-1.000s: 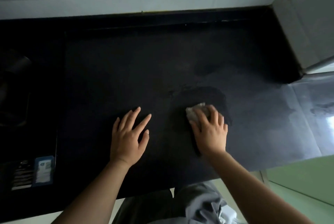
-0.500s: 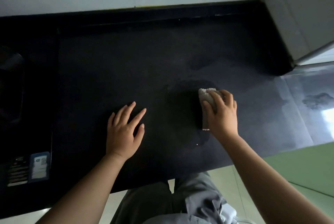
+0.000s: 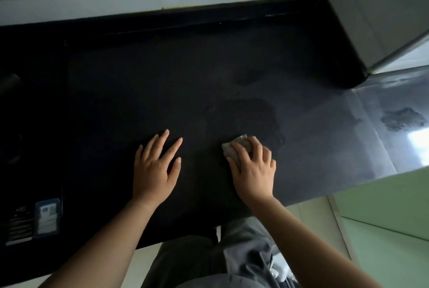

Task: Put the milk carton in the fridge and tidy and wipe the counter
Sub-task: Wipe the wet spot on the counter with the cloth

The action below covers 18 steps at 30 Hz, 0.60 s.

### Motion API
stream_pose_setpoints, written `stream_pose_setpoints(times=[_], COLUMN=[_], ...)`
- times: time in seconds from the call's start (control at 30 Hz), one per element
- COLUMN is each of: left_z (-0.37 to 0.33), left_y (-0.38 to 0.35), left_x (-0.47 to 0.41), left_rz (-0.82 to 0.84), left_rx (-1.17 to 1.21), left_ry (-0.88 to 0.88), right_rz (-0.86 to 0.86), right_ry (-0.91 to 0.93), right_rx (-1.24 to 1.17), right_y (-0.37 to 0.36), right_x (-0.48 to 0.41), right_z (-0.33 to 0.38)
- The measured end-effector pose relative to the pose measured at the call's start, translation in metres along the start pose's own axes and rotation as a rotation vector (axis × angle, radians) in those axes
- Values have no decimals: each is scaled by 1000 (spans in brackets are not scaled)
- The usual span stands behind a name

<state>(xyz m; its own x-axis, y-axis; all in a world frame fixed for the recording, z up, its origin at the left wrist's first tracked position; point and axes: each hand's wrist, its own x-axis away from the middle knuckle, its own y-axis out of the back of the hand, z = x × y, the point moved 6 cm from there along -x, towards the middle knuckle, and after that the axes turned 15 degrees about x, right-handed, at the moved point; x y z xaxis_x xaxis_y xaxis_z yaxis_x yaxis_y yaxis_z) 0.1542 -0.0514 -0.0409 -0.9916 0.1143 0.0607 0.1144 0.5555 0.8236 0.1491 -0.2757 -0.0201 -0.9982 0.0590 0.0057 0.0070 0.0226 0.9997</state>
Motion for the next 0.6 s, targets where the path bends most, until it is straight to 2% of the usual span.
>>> stream_pose_setpoints(times=[0.07, 0.17, 0.23, 0.33, 0.47, 0.53, 0.6], left_z=[1, 0, -1, -1, 0, 0, 1], left_y=[1, 1, 3, 3, 3, 3, 3], left_x=[0, 0, 0, -1, -1, -1, -1], left_rz=[-1, -6, -23, -31, -26, -33, -38], left_rx=[3, 7, 17, 16, 17, 23, 28], left_ry=[4, 2, 1, 12, 6, 8, 15], right_rz=[-23, 18, 25, 25, 9, 22, 14], right_ry=[-47, -243, -302, -140, 149, 189, 134], right_rx=[-7, -70, -68, -47, -14, 4, 2], right_y=[0, -2, 0, 1, 4, 3, 2], right_x=[-27, -74, -94, -93, -31, -6, -6], right_z=[-11, -33, -29, 12, 42, 25, -3])
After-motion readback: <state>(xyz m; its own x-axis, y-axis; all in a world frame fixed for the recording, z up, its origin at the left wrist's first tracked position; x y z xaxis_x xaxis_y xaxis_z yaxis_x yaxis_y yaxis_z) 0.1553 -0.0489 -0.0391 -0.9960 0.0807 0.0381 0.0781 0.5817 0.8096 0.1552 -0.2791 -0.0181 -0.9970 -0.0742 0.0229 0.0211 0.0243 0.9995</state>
